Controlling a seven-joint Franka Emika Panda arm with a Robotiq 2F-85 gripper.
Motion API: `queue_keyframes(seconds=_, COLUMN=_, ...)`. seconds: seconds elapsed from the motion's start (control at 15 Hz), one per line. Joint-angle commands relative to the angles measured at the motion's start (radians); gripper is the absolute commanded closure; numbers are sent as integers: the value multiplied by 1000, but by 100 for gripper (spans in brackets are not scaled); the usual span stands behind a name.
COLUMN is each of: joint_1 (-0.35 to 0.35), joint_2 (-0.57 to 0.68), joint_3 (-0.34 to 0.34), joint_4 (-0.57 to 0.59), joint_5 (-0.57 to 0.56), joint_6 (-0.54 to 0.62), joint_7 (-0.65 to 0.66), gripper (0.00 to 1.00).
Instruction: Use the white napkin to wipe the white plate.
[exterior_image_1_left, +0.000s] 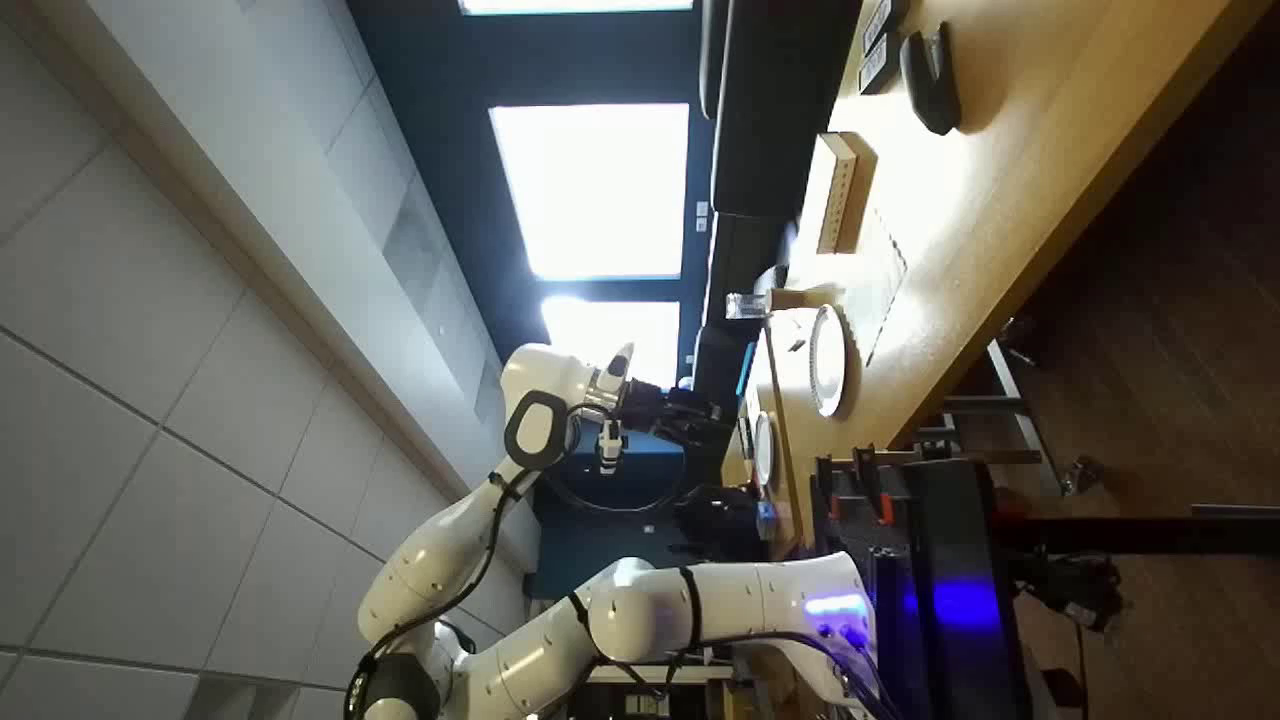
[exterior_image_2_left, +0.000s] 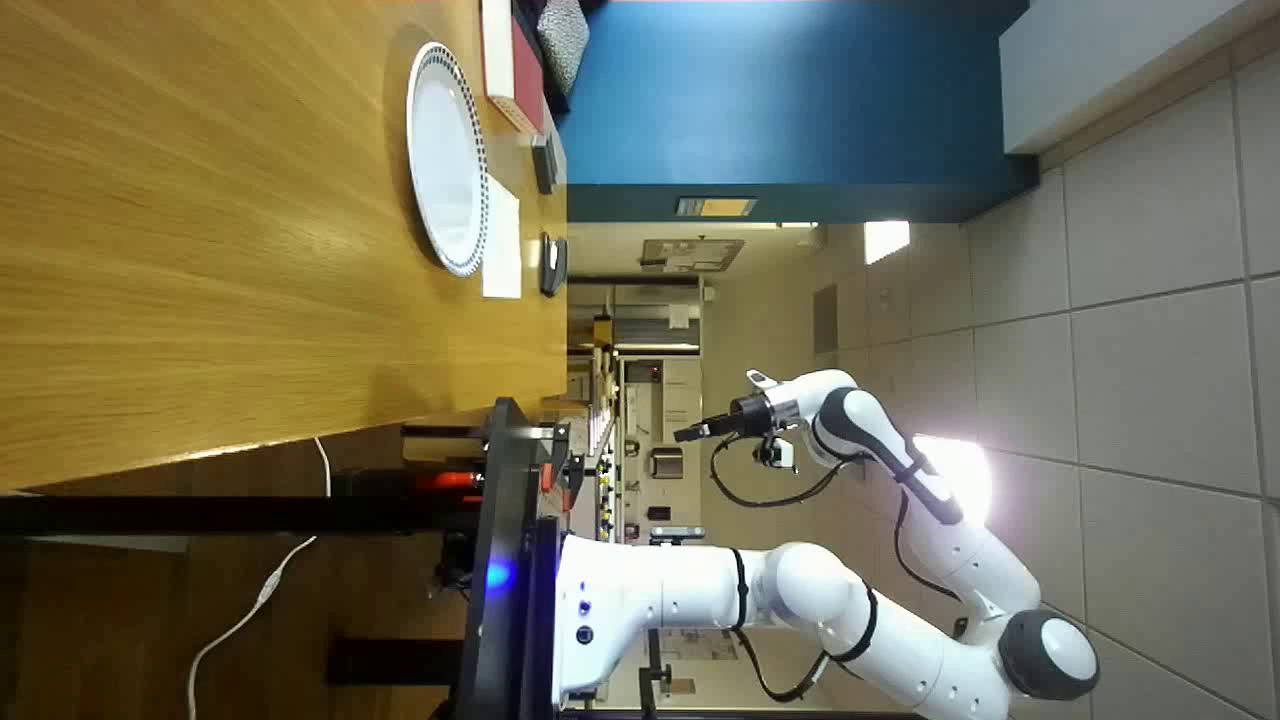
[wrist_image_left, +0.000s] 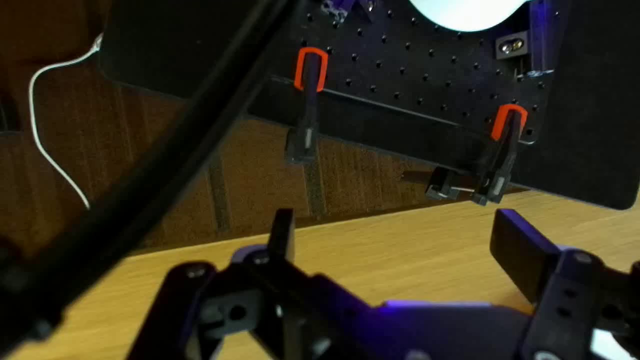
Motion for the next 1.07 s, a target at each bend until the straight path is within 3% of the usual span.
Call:
queue_keyframes(seconds=0.0, joint_1=-11, joint_2=1, joint_3=12, joint_4=15, joint_5=6, joint_6=7, joint_7=-5, gripper=0)
queue_keyframes(seconds=1.0, joint_1=-11, joint_2=-12, joint_3=11, joint_4=47, joint_5=6, joint_6=7, joint_7=-5, gripper=0)
